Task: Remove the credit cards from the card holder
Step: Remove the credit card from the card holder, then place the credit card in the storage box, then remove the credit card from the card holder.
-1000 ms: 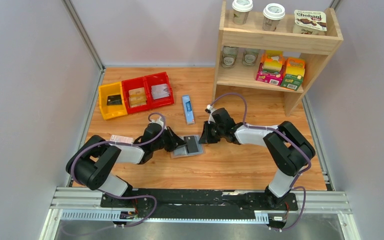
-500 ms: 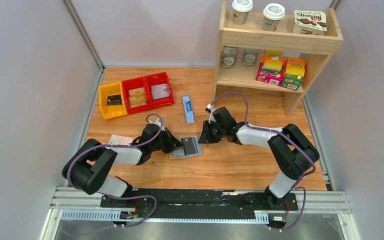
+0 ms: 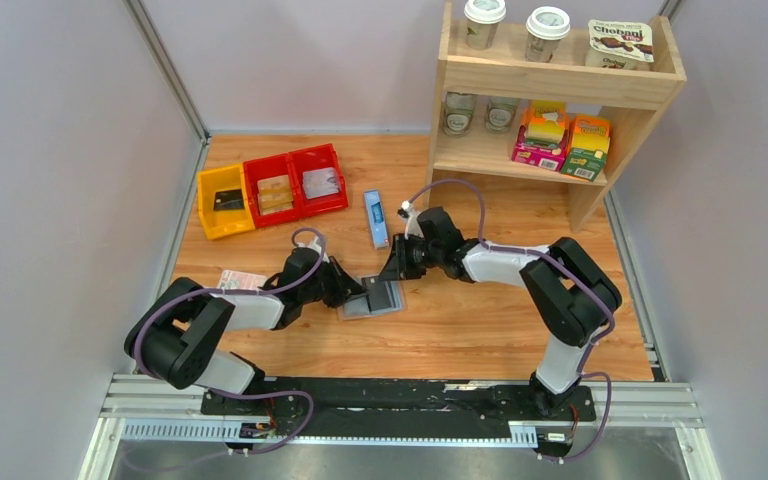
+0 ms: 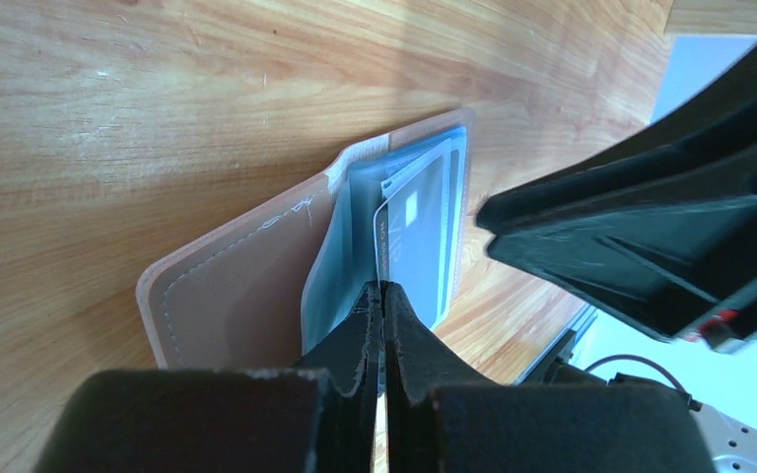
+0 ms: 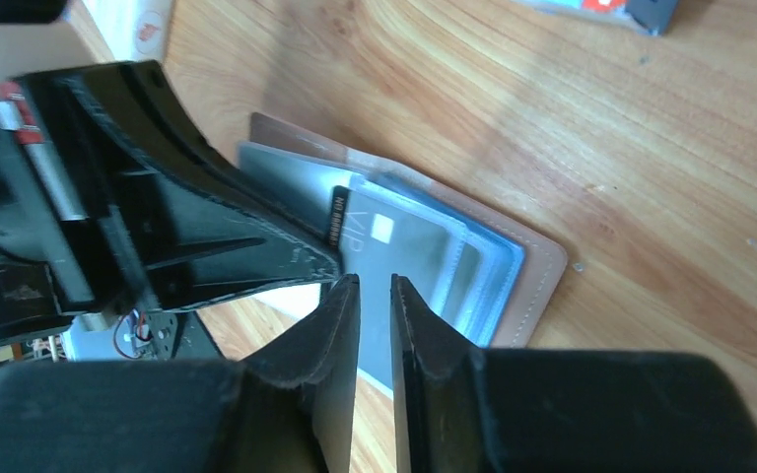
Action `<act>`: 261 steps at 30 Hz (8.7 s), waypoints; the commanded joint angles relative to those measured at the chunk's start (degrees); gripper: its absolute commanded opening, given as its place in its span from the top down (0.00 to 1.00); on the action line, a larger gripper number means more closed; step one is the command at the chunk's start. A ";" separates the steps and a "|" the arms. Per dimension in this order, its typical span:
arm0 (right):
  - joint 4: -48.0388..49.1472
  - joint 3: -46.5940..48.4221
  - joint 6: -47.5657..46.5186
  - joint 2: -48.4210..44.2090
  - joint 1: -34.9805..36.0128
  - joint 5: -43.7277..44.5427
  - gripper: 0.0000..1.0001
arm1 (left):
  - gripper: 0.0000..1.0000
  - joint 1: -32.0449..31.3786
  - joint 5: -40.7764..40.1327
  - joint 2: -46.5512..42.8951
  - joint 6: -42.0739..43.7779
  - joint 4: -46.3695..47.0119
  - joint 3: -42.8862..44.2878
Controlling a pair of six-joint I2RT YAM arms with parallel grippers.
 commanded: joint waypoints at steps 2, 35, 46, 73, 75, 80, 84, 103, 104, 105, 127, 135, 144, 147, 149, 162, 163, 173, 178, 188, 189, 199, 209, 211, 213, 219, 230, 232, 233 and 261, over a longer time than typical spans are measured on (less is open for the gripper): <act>4.83 -1.84 1.48 3.46 -0.40 -2.18 0.81 | 0.97 0.60 0.28 0.69 1.79 -0.44 -0.15; 4.57 -0.62 2.53 2.94 -2.25 -6.66 0.82 | 0.95 3.85 2.83 2.01 0.82 4.13 -3.14; 5.54 1.85 3.59 4.08 -1.99 -8.77 0.82 | 0.96 3.86 3.53 2.62 1.61 3.16 -1.99; 1.05 -3.25 -1.16 9.35 -2.25 -3.50 0.91 | 0.85 4.56 3.62 3.93 -1.63 12.82 -4.81; 0.88 -3.16 -1.25 9.44 -2.25 -3.50 0.91 | 0.86 4.56 3.80 5.08 -2.51 15.72 -5.51; 0.26 -3.25 -1.33 9.18 -2.25 -3.15 0.92 | 0.93 5.00 3.97 5.26 -3.75 18.36 -7.00; 0.00 -3.42 -1.33 9.26 -2.42 -2.88 0.92 | 0.94 5.96 3.36 2.81 -4.10 17.32 -8.67; 0.53 -2.81 -0.54 8.48 -2.51 -3.85 0.93 | 0.80 6.75 2.30 -2.39 -1.99 10.46 -9.11; 0.53 -2.63 -0.54 8.39 -2.51 -4.02 0.92 | 0.80 6.75 2.39 -2.21 -1.90 10.55 -9.03; 0.53 -2.55 -0.54 8.47 -2.51 -4.11 0.92 | 0.80 6.75 2.48 -2.21 -1.81 10.63 -8.94; 0.53 -2.54 -0.28 8.83 -2.43 -4.38 0.92 | 0.81 6.75 6.08 4.38 -3.13 17.66 -7.18; -0.35 -2.37 -0.54 9.44 -2.51 -3.68 0.93 | 0.92 6.93 3.36 -1.84 -1.73 12.05 -8.76; -1.14 -2.63 -0.89 9.79 -2.51 -2.79 0.95 | 0.94 7.28 -3.76 -17.05 4.86 -9.65 -7.88; -1.23 -2.37 -0.90 9.70 -2.51 -2.80 0.95 | 0.96 7.37 -6.21 -23.28 6.53 -14.93 -7.71; -1.23 -2.37 -0.90 9.53 -2.51 -2.97 0.95 | 0.97 7.46 -8.06 -27.51 8.02 -21.06 -6.92; -2.20 -1.58 -1.42 9.09 -2.51 -4.20 0.95 | 1.00 8.16 -30.55 -54.76 9.36 -40.17 1.34; -2.63 -1.32 -1.34 9.00 -2.51 -4.29 0.95 | 1.00 8.25 -33.79 -55.12 8.65 -39.56 1.78; -3.43 -0.35 -0.72 9.18 -2.51 -5.26 0.94 | 1.00 19.22 -37.78 -46.61 1.89 -25.16 7.23; -3.34 -0.96 -0.72 9.09 -2.51 -3.59 0.95 | 1.00 26.88 -38.73 -42.30 -1.55 -11.55 5.48; -4.04 -1.31 -2.21 8.39 -3.74 -2.27 0.95 | 1.00 38.21 -44.89 -25.25 -6.56 -4.13 11.70; -4.04 -1.49 -2.30 8.21 -3.92 -2.18 0.95 | 1.00 39.00 -45.50 -22.19 -6.65 -3.17 12.24; -4.57 -0.79 -3.36 9.00 -4.62 -2.62 0.94 | 1.00 41.12 -44.90 0.06 -17.28 4.30 22.86; -4.66 -0.70 -3.71 9.53 -6.03 -3.15 0.94 | 1.00 41.12 -45.42 13.51 -23.70 -0.79 32.27; -4.57 -0.79 -3.71 9.53 -6.12 -3.23 0.94 | 1.00 41.12 -45.60 14.83 -23.34 -2.10 33.59; -4.49 -0.79 -3.79 9.62 -6.38 -3.32 0.94 | 1.00 41.12 -46.47 15.80 -24.13 -4.04 34.30; -4.04 -0.87 -3.44 10.06 -6.64 -3.85 0.95 | 1.00 41.12 -47.80 17.21 -25.45 -7.64 35.01; -3.17 -1.05 -2.74 10.67 -6.91 -4.73 0.94 | 0.99 41.03 -46.13 22.84 -25.28 -5.71 36.50; -3.17 -1.05 -2.83 10.50 -6.91 -4.55 0.94 | 0.92 41.12 -45.60 22.93 -25.19 -6.06 36.42; -3.08 -1.05 -2.83 10.41 -6.91 -4.55 0.94 | 0.88 41.12 -45.16 22.66 -25.28 -6.76 36.33; -5.62 0.27 -3.97 7.07 -5.42 -3.68 0.88 | 0.51 15.84 -3.68 -10.29 11.71 -36.73 31.50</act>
